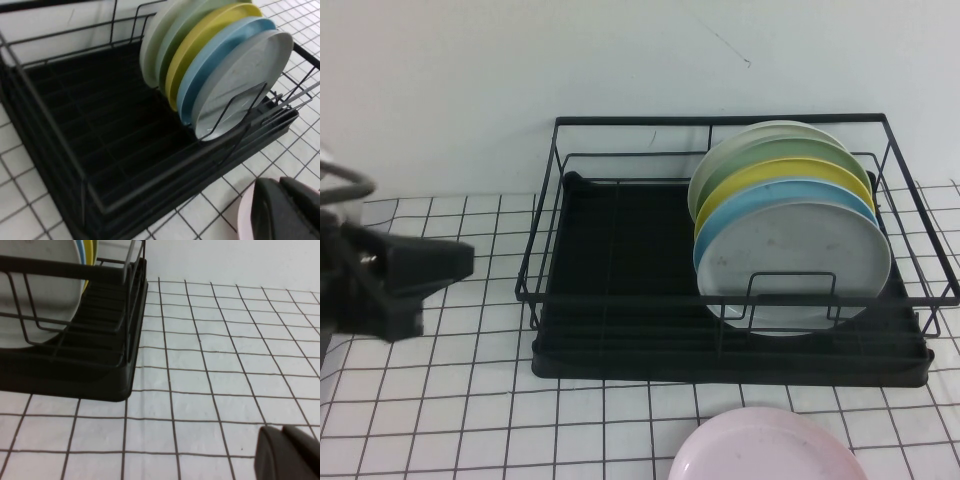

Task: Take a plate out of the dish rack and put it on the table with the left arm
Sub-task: Grasp the plate from the shelf, then place the plate from the table

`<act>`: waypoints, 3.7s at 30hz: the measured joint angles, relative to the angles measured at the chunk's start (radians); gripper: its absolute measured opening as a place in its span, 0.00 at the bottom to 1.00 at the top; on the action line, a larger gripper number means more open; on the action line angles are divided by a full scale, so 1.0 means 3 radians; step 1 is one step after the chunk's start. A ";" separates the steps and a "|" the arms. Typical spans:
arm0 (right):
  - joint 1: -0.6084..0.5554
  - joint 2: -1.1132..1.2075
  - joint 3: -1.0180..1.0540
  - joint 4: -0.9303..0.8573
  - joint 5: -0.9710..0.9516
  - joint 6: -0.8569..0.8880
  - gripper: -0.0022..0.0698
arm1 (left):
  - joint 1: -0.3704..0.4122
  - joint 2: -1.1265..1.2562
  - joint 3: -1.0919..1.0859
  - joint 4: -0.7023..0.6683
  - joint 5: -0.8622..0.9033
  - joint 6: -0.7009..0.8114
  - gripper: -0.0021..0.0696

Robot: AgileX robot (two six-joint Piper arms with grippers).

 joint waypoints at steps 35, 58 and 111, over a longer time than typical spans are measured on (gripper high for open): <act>0.0000 0.0000 0.0000 0.0000 0.0000 0.0000 0.03 | -0.1776 0.2985 -0.2569 0.0214 0.0036 0.1856 0.54; 0.0000 0.0000 0.0000 0.0000 0.0000 0.0000 0.03 | -0.1784 0.3293 -0.2594 0.0071 -0.0304 0.2028 0.55; 0.0000 0.0000 0.0000 0.0000 0.0000 0.0000 0.03 | -0.2373 0.2022 -0.1924 0.1610 0.0437 -0.1392 0.15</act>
